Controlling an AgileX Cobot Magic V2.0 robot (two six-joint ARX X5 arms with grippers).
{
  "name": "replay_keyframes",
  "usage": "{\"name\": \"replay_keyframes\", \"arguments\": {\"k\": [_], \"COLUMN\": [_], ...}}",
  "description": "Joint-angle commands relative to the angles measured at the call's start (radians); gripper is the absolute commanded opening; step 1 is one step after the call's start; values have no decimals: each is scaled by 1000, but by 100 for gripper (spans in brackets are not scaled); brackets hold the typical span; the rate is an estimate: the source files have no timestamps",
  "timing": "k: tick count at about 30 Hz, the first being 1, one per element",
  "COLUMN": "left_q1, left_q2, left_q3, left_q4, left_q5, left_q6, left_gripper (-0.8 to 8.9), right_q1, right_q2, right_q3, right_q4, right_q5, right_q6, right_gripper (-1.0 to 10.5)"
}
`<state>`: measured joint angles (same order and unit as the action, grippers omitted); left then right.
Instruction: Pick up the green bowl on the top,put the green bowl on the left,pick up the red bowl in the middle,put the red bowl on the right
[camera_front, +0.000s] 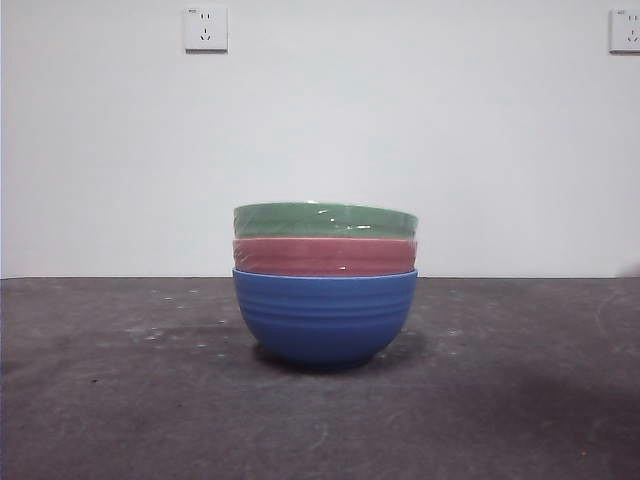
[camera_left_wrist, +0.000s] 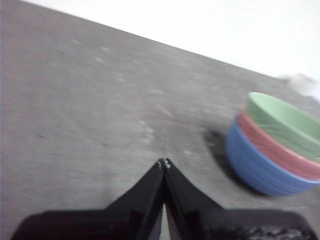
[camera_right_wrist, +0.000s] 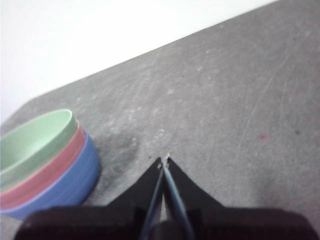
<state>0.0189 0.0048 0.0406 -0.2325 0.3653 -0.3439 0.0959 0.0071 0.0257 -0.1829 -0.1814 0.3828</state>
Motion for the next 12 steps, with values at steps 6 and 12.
{"name": "replay_keyframes", "arguments": {"k": [6,12], "left_q1": [0,0], "left_q2": [-1,20], "left_q3": [8,100], "left_q4": [-3,-59], "left_q5": [10,-7], "left_q6": [-84,-83], "left_gripper": [-6,-6], "right_q1": [-3,-3], "right_q2": [5,74], "right_q3": [18,122], "right_q4": [-54,-121], "right_q5": [-3,-2], "right_q6": [74,74], "right_gripper": [-12,-12]}}
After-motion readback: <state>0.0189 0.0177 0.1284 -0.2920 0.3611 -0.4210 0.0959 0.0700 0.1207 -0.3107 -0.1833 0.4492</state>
